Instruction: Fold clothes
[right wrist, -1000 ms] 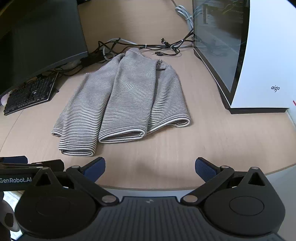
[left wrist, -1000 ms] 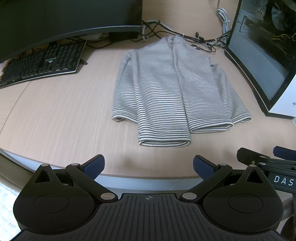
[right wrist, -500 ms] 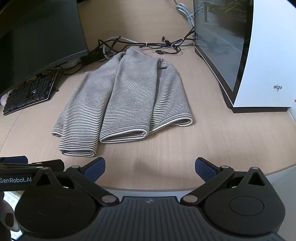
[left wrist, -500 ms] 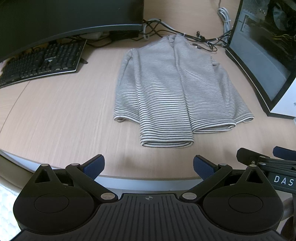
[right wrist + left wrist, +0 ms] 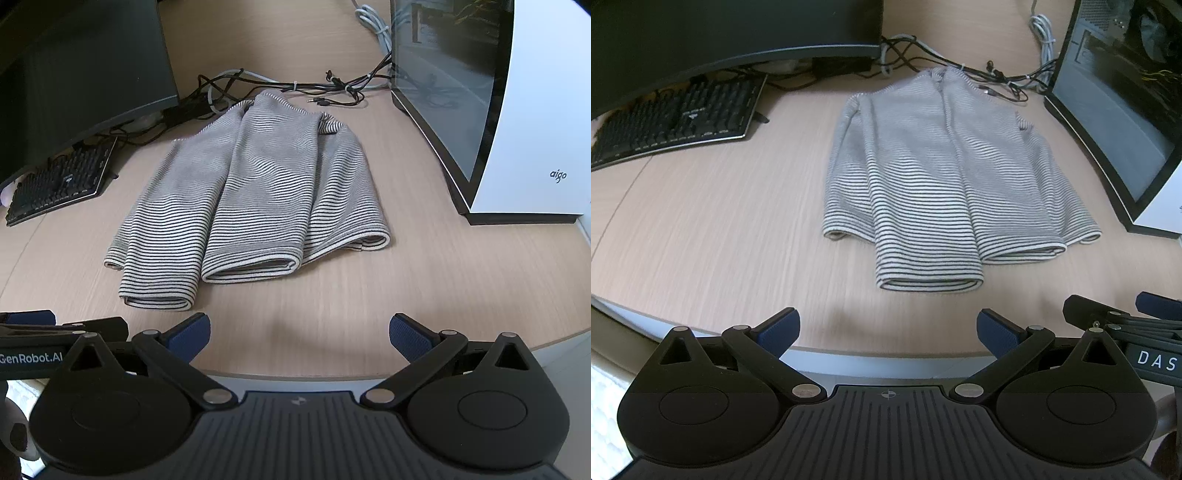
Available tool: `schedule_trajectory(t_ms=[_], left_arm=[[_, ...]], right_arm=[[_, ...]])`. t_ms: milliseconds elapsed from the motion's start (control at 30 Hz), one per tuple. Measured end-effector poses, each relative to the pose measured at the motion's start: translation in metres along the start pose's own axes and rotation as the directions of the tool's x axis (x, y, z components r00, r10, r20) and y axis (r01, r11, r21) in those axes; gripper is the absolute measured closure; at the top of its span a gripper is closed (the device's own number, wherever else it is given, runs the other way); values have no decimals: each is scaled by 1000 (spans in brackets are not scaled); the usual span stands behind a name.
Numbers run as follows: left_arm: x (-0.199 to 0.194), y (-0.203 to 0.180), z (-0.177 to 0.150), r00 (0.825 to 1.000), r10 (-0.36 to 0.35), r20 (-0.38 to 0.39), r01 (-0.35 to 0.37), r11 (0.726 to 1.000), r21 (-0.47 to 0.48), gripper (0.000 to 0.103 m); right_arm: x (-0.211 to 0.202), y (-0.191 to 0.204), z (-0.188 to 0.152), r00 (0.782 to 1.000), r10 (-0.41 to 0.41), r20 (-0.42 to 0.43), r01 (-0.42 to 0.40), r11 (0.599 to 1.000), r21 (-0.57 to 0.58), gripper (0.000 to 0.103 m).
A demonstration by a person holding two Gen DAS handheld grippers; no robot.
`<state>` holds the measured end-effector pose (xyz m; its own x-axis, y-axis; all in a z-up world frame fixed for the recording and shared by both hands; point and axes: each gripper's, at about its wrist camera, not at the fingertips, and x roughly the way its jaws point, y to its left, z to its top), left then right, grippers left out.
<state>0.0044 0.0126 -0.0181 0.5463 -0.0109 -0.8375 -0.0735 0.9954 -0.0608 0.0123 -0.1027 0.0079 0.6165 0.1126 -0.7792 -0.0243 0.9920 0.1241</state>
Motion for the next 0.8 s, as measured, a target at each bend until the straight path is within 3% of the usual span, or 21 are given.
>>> schedule_trajectory(t_ms=[800], left_arm=[[10, -1, 8, 1000, -18, -13, 18, 999, 29, 0]], right_arm=[[3, 0, 0, 999, -35, -13, 35, 999, 17, 0]])
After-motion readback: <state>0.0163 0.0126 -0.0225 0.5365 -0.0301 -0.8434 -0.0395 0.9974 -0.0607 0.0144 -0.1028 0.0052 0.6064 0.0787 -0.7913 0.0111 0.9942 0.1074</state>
